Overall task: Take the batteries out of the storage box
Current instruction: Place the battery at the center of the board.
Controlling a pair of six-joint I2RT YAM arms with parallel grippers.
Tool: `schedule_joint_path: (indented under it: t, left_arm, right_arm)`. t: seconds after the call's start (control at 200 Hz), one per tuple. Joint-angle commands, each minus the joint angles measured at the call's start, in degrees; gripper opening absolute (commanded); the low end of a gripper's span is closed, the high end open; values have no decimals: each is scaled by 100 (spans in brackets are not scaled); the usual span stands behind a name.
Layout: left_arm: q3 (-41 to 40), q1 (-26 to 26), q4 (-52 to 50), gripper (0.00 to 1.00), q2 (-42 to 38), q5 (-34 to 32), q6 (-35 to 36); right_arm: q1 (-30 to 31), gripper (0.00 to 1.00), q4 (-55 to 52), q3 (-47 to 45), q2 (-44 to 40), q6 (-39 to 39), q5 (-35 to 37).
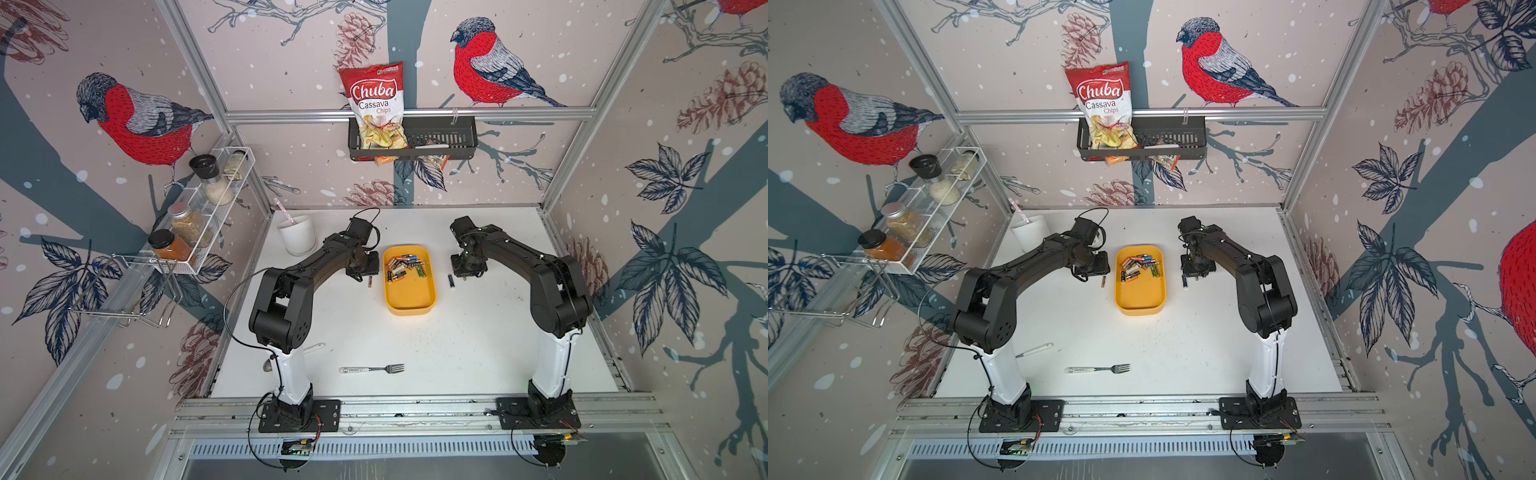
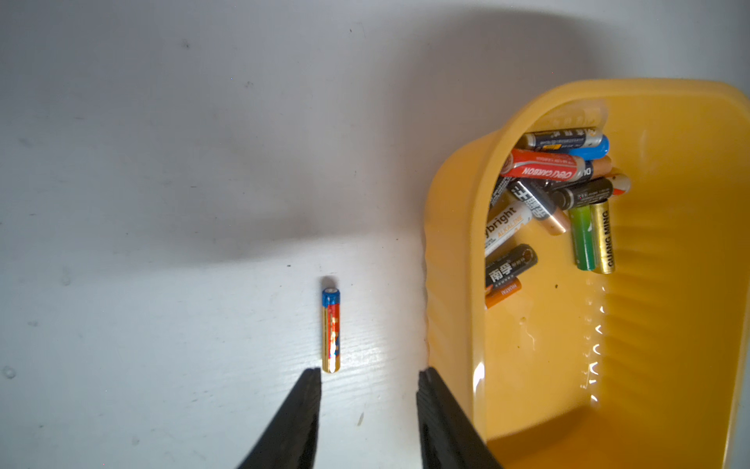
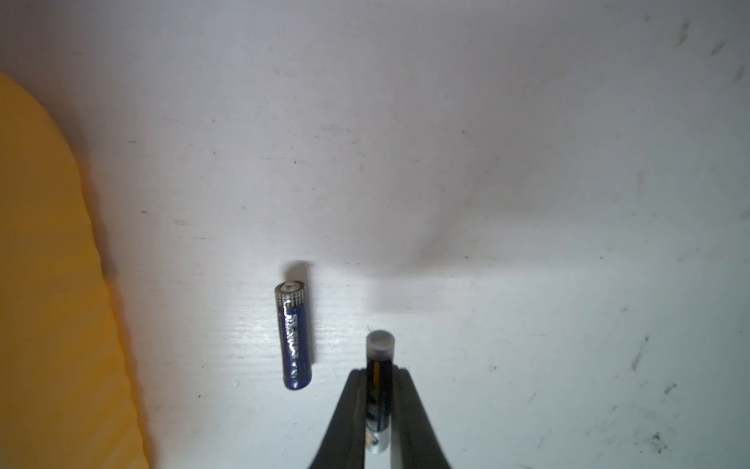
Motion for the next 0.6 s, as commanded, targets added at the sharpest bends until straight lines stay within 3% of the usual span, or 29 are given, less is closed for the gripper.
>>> schedule_joint_path:
  t: [0.0, 0.595]
  left_arm:
    - [60, -19, -47, 44, 1, -83, 22]
    - [83, -19, -78, 44, 35, -82, 14]
  right_arm:
    - [-2, 16, 161, -45, 63, -62, -130]
    - [-3, 16, 333, -115, 303, -49, -306]
